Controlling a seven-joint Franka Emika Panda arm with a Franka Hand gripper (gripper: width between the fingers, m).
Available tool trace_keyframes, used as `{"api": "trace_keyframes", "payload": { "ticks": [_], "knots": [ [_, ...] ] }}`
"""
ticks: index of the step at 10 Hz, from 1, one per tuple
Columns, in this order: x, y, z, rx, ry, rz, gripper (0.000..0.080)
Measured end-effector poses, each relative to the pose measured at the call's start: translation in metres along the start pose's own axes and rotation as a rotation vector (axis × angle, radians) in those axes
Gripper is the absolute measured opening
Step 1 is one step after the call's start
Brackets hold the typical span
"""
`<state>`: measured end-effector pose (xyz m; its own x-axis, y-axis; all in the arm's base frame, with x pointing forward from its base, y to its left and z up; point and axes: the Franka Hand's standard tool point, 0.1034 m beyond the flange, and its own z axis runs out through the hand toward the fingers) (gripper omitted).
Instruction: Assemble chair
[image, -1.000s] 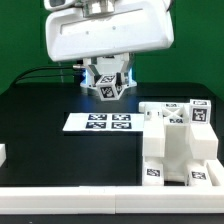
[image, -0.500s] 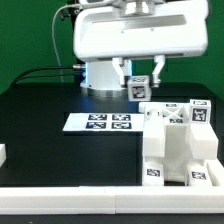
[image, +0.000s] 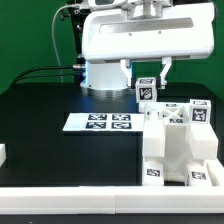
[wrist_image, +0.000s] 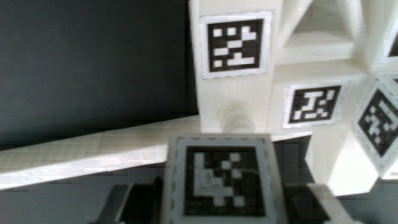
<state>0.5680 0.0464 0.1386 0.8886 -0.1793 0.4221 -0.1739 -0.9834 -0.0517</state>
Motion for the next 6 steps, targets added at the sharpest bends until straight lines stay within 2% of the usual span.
{"api": "trace_keyframes", "payload": {
  "ticks": [1,3,6],
  "knots": [
    [-0.003,-0.006,0.005,-0.005,0.009,-0.034,0.0284],
    [0.002,0.0,0.013,-0.028,0.078,-0.09,0.0284],
    [-0.001,0.005,0.017,-0.036,0.072,-0.088,0.0284]
  ]
}}
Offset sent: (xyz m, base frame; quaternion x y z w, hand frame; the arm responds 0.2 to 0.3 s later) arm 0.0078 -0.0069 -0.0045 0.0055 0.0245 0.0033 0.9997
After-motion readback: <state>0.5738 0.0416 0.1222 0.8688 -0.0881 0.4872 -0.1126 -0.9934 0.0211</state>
